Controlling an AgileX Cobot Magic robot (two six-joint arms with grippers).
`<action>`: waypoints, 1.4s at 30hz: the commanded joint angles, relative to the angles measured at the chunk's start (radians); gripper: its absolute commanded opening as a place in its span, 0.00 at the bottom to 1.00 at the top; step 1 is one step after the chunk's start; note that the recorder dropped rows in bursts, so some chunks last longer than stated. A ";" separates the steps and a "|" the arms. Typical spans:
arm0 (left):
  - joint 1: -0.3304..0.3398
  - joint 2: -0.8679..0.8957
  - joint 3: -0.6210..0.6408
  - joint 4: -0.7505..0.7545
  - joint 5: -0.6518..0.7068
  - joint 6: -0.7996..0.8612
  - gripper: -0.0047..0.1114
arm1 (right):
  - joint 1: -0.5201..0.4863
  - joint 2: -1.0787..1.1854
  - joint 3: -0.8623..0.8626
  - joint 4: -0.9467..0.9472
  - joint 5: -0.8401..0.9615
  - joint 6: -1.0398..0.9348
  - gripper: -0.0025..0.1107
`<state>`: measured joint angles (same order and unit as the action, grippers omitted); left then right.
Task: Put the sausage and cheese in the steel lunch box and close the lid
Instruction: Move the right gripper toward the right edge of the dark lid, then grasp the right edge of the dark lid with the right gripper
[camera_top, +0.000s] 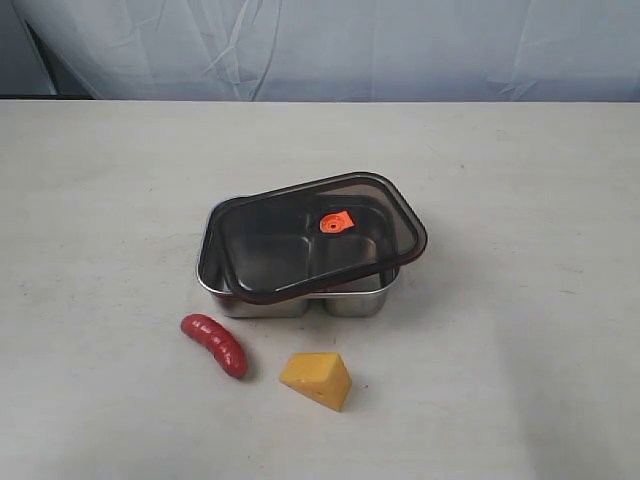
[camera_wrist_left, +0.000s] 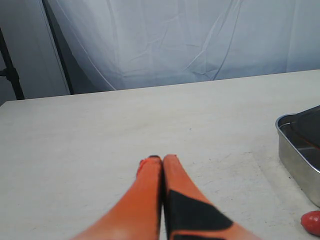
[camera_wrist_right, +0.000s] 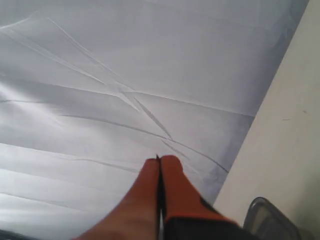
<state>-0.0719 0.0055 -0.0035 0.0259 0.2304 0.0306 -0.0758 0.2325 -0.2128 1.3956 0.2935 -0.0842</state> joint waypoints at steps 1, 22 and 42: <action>0.000 -0.005 0.003 0.002 -0.006 0.000 0.04 | -0.004 0.292 -0.178 0.050 0.099 -0.242 0.02; 0.000 -0.005 0.003 0.002 -0.006 0.000 0.04 | -0.004 1.445 -0.347 0.349 0.835 -1.282 0.49; 0.000 -0.005 0.003 0.002 -0.006 0.000 0.04 | -0.004 1.808 -0.374 0.349 0.928 -1.511 0.49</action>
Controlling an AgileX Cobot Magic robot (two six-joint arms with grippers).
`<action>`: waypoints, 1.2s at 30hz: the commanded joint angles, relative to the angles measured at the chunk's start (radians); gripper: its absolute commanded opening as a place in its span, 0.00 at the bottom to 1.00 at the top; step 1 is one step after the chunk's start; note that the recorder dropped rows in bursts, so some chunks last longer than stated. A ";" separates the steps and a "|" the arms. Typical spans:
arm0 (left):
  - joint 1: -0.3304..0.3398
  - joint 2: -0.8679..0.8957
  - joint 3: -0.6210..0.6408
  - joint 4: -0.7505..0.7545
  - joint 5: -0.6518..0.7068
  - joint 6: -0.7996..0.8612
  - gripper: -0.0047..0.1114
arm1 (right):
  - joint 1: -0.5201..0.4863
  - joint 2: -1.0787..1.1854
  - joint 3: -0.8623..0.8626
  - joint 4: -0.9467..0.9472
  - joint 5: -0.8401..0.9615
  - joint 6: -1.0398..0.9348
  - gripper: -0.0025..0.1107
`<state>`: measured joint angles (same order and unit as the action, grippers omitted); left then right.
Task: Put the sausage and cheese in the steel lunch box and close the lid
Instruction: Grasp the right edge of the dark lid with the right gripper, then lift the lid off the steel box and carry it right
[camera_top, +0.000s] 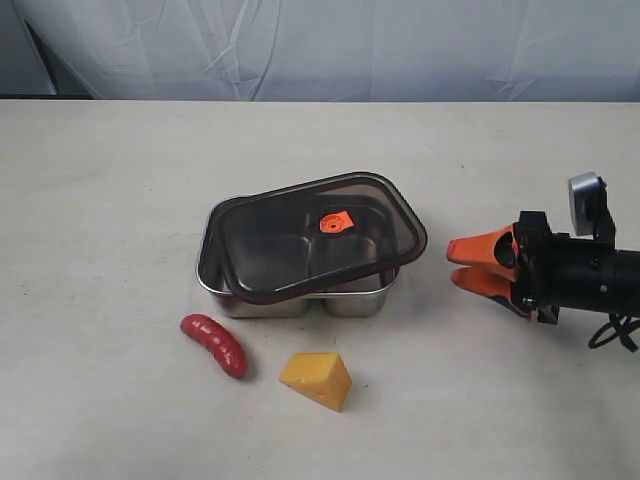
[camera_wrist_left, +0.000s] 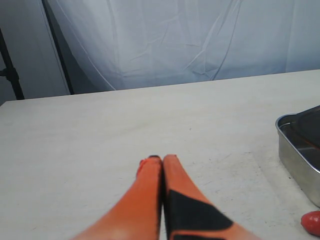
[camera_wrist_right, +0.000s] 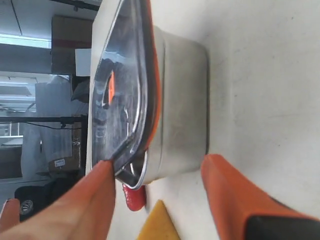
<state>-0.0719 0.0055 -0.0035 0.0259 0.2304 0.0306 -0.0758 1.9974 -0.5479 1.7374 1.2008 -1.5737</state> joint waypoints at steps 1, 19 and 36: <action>0.000 -0.005 0.003 0.002 -0.006 0.000 0.04 | -0.004 0.053 -0.050 0.007 0.020 -0.022 0.49; 0.000 -0.005 0.003 0.002 -0.006 0.000 0.04 | 0.119 0.096 -0.188 0.007 0.020 -0.011 0.49; 0.000 -0.005 0.003 0.002 -0.006 0.000 0.04 | 0.165 0.107 -0.214 0.007 0.020 -0.004 0.49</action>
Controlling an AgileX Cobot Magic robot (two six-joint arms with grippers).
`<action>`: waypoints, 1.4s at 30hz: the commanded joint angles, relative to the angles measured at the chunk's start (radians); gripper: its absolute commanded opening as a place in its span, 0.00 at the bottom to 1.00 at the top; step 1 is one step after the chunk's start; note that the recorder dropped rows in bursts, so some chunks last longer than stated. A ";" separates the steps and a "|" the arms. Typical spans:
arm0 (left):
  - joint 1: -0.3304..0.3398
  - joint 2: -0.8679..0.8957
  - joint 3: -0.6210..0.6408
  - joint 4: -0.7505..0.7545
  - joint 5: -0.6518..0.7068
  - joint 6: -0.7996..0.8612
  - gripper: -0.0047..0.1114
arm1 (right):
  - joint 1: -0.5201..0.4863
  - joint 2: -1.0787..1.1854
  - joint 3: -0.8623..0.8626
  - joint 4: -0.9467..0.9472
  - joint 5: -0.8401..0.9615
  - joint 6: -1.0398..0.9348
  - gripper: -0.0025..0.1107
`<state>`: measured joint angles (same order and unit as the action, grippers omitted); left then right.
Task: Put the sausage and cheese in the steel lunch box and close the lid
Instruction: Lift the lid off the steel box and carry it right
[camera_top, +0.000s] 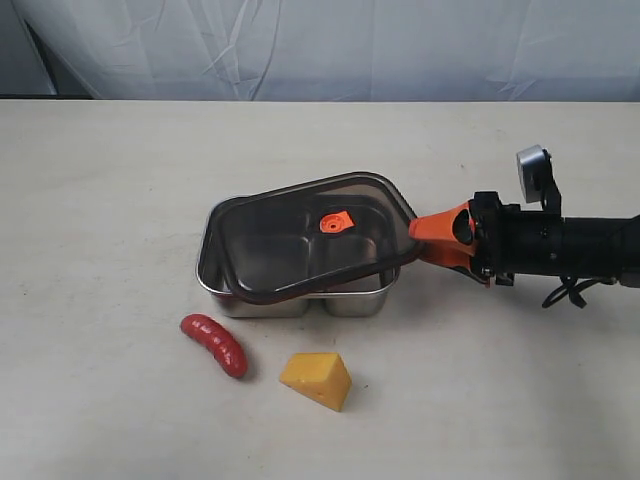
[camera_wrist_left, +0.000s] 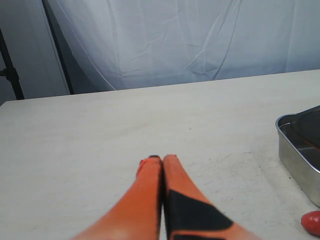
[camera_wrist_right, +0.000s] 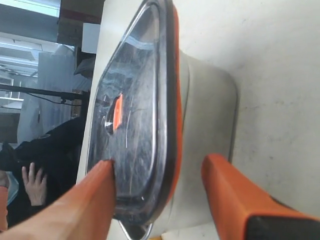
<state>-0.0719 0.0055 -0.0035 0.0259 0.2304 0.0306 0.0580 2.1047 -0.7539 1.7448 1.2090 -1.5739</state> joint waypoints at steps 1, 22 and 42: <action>0.000 -0.005 0.003 0.002 -0.006 0.000 0.04 | 0.036 0.000 -0.010 0.000 0.012 -0.004 0.49; 0.000 -0.005 0.003 0.002 -0.006 0.000 0.04 | 0.041 -0.006 -0.019 0.000 0.012 0.068 0.03; 0.000 -0.005 0.003 0.002 -0.006 0.000 0.04 | 0.011 -0.349 -0.026 0.000 0.012 0.185 0.02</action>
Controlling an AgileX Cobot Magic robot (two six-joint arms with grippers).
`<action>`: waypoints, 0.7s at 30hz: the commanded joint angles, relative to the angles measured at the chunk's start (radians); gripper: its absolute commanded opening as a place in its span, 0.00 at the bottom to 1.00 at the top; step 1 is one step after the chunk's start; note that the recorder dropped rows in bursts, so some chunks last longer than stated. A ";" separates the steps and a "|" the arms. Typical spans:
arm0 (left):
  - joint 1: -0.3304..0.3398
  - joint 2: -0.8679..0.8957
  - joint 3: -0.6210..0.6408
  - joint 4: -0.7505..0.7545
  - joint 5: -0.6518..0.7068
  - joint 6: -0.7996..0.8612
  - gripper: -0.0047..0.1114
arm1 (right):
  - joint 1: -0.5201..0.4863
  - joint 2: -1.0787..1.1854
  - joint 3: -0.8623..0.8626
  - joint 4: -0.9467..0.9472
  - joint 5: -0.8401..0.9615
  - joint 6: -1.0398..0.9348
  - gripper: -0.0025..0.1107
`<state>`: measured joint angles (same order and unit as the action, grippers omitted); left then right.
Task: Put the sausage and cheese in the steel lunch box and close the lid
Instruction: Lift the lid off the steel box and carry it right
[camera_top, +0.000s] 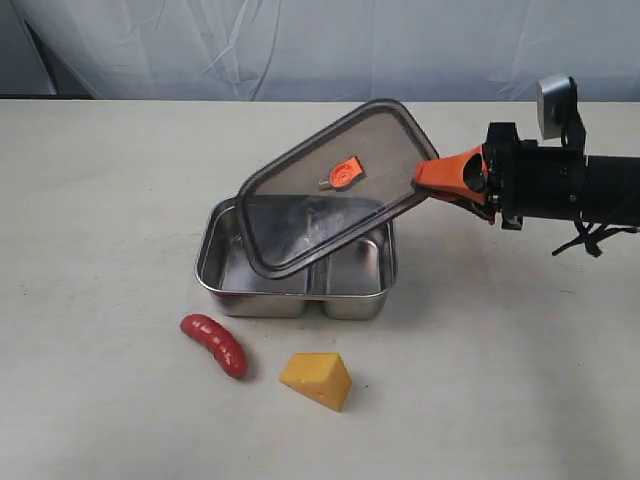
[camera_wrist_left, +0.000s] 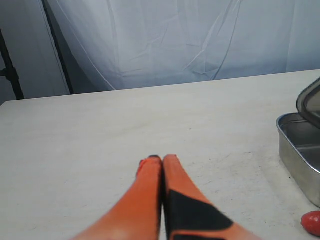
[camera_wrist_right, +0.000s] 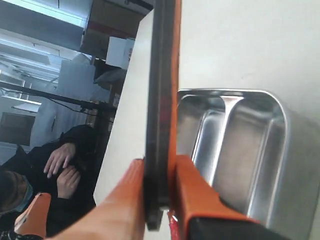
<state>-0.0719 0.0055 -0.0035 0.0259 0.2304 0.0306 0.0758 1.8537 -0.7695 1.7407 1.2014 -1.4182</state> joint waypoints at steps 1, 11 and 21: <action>0.000 -0.005 0.003 0.002 -0.006 0.000 0.04 | -0.006 -0.128 -0.014 0.004 0.001 0.042 0.02; 0.000 -0.005 0.003 0.002 -0.006 0.000 0.04 | -0.006 -0.415 -0.074 0.004 -0.385 0.091 0.02; 0.000 -0.005 0.003 0.002 -0.006 0.000 0.04 | -0.004 -0.700 -0.074 -1.087 -0.740 0.386 0.01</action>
<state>-0.0719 0.0055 -0.0035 0.0259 0.2304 0.0306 0.0741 1.1715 -0.8393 0.9491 0.3917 -1.1199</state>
